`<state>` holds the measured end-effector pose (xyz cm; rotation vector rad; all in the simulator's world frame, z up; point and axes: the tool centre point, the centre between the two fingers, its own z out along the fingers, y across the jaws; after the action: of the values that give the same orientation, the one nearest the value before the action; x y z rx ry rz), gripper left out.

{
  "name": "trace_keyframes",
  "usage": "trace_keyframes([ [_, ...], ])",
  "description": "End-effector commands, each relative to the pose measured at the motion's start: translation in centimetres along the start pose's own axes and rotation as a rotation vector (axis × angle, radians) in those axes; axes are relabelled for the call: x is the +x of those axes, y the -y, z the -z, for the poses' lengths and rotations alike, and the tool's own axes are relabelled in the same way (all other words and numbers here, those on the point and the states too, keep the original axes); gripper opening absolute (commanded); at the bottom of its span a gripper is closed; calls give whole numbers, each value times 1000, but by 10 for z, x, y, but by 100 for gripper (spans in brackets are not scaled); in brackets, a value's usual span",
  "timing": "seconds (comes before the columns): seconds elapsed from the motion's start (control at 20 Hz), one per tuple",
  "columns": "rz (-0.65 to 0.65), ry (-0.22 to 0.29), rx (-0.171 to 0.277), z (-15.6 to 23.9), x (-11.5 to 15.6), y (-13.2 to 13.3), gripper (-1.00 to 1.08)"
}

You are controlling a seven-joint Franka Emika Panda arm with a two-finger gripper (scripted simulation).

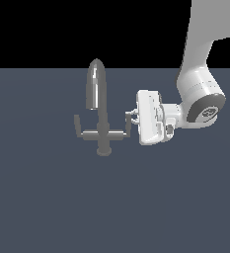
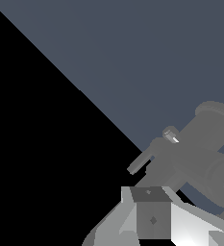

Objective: Turn on the faucet by rotating a designated handle.

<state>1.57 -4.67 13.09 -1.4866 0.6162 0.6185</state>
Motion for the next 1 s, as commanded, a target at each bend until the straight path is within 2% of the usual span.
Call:
trace_keyframes([
  [0.0, 0, 0, 1, 0, 0, 0, -100],
  [0.85, 0, 0, 1, -1, -43, -20, -100],
  [0.95, -1, -7, 1, 0, -36, -21, -100],
])
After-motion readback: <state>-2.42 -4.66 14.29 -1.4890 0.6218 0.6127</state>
